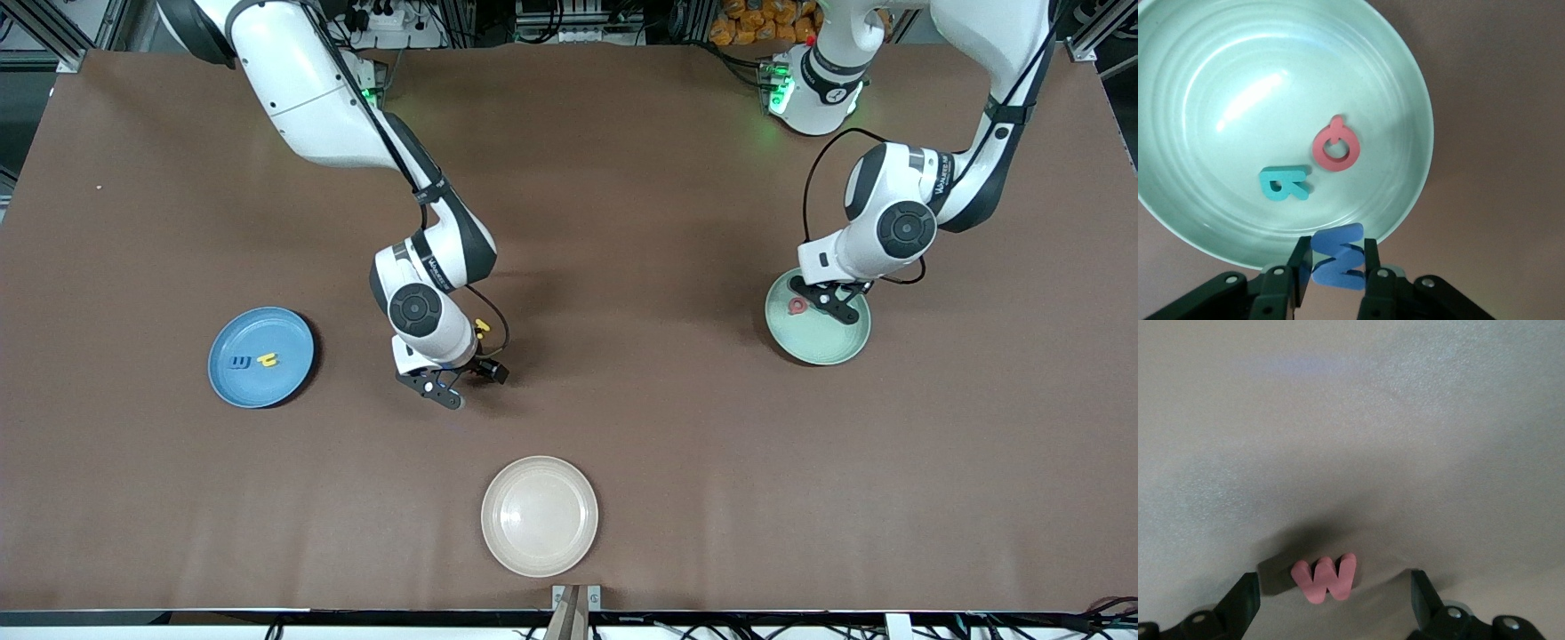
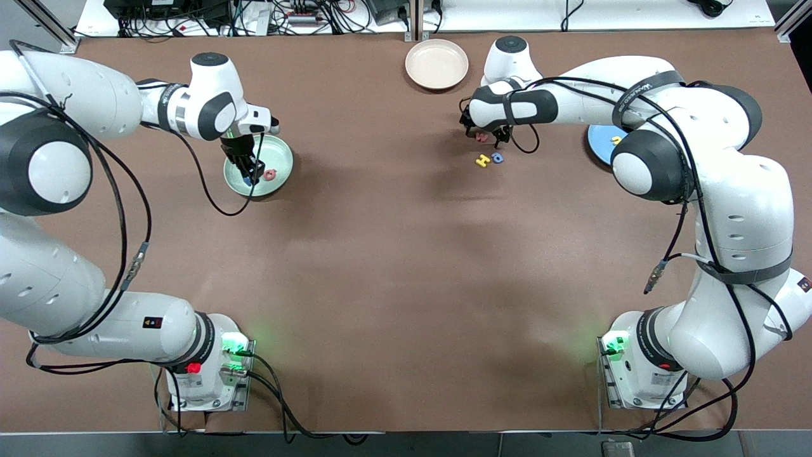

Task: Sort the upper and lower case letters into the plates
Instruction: 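Release the blue w on the green plate while the right gripper lifts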

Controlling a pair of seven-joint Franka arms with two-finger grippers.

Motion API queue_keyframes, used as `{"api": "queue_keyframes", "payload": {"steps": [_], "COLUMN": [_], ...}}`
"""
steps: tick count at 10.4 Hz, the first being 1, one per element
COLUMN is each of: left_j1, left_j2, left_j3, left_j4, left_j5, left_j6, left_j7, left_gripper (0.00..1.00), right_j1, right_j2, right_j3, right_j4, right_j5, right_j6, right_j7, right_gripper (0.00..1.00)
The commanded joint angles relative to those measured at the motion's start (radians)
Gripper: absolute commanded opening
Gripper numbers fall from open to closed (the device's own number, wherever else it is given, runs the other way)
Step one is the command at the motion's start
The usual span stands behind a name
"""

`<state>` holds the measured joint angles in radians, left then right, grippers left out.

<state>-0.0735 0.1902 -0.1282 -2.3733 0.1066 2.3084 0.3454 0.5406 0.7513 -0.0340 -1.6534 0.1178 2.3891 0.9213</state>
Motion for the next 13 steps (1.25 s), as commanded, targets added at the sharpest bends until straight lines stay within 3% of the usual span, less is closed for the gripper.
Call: {"api": "queue_keyframes", "payload": {"steps": [1,2,3,4,5,6,8,13], "left_j1": [0.006,0.006,0.009,0.009,0.008,0.006,-0.005,-0.009], "left_j2": [-0.012,-0.012,-0.012,-0.011,-0.011,-0.011,-0.005,0.014], "left_j3": [-0.007,-0.007,-0.007,-0.008,-0.008,-0.008,-0.016,-0.174], "left_j4": [-0.018,-0.018,-0.017,-0.017,-0.014,-0.012,-0.004,0.086], "left_j5": [-0.025,-0.025,-0.025,-0.025,-0.025,-0.025,-0.027,-0.096], "left_j6": [0.02,0.02,0.022,0.023,0.023,0.022,0.022,0.017], "left_j7": [0.015,0.015,0.015,0.015,0.014,0.008,-0.003,-0.288], "left_gripper": [0.19,0.24,0.85,1.0,1.0,1.0,1.0,1.0], "right_j1": [0.004,0.004,0.004,0.01,0.018,0.018,0.019,0.009], "right_j2": [0.029,0.029,0.031,0.029,0.029,0.029,0.029,0.01], "right_j3": [-0.001,-0.001,-0.001,-0.001,-0.003,-0.003,-0.003,-0.007], "right_j4": [0.047,0.049,0.05,0.05,0.05,0.049,0.049,0.041], "right_j5": [0.022,0.022,0.023,0.017,0.013,0.011,0.011,-0.001], "right_j6": [0.001,0.001,0.001,0.001,0.002,0.004,0.005,-0.004], "right_j7": [0.011,0.011,0.011,0.01,0.01,0.01,0.007,-0.006], "right_gripper": [1.0,1.0,1.0,0.9,0.4,0.01,0.0,0.0]}}
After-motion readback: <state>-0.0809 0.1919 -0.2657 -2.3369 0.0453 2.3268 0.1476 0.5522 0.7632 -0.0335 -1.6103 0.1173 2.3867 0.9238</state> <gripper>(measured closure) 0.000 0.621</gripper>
